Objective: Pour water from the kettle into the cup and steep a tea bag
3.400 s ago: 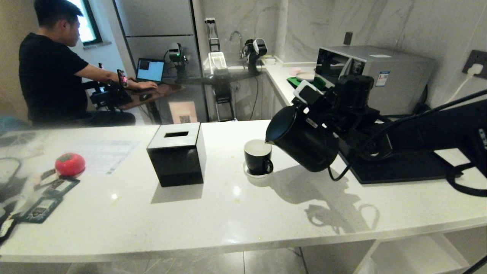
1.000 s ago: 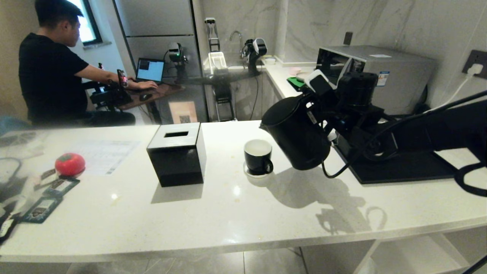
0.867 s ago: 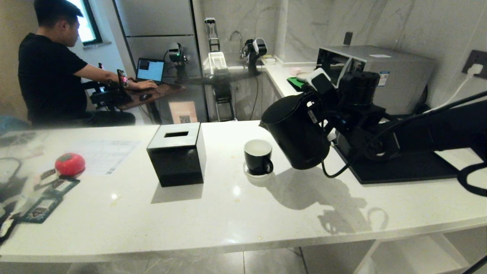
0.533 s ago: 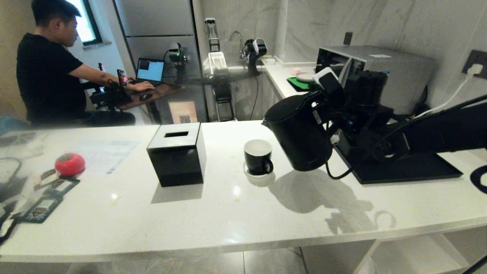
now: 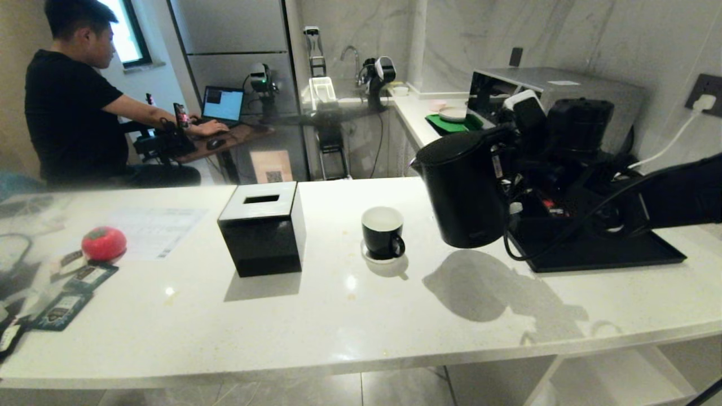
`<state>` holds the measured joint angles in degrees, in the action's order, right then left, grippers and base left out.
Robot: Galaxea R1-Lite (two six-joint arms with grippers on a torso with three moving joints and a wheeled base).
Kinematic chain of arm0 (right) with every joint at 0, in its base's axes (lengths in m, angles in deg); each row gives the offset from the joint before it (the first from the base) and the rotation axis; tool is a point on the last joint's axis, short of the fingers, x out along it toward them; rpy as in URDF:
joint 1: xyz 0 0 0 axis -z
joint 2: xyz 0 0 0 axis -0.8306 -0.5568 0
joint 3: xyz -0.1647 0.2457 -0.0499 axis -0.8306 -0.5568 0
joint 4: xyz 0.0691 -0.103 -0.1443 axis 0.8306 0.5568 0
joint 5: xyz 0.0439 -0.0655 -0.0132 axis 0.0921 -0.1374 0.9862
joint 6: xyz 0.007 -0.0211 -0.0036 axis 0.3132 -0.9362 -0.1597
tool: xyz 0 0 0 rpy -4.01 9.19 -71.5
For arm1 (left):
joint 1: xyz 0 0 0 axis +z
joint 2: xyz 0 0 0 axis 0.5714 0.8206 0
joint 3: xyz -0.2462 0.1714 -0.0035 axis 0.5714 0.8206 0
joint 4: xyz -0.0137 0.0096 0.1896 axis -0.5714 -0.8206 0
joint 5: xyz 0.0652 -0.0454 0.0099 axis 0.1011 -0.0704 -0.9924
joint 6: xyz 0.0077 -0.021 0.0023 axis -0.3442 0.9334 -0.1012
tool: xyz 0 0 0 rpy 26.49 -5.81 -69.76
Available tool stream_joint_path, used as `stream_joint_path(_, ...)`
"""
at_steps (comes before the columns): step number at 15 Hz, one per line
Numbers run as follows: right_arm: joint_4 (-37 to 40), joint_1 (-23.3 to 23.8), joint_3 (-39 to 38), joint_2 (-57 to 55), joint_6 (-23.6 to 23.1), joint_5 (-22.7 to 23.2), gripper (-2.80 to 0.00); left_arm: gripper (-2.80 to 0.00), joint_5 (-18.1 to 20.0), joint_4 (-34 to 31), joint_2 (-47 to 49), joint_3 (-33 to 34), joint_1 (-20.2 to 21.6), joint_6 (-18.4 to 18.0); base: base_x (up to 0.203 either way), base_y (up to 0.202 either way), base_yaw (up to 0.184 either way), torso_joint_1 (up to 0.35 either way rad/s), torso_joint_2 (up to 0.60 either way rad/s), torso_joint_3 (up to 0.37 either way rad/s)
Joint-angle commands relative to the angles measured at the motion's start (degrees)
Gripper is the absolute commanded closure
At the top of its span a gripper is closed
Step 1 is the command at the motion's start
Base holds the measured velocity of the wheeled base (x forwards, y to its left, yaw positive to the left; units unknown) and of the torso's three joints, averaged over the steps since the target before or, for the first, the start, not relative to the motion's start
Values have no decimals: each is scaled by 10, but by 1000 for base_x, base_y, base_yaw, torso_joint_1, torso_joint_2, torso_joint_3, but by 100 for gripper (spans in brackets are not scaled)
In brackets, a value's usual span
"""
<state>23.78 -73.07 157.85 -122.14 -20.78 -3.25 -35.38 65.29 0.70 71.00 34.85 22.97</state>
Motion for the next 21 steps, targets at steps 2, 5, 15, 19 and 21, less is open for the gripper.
stream_joint_path(2,-3,17,-21,24,30,-1,0,0,0,0,0,0,0,1,0,0,0,0,0,0)
stream_joint_path(5,-3,33,-45,44,64,-1,0,0,0,0,0,0,0,0,0,0,0,0,0,0)
stream_joint_path(15,-5,113,-120,107,136,0,0,0,0,0,0,0,0,0,0,0,0,0,0,0)
stream_joint_path(19,-1,183,-173,156,149,1,0,0,0,0,0,0,0,1,0,0,0,0,0,0)
stream_joint_path(21,1,227,-200,178,150,2,0,0,0,0,1,0,0,0,0,0,0,0,0,0)
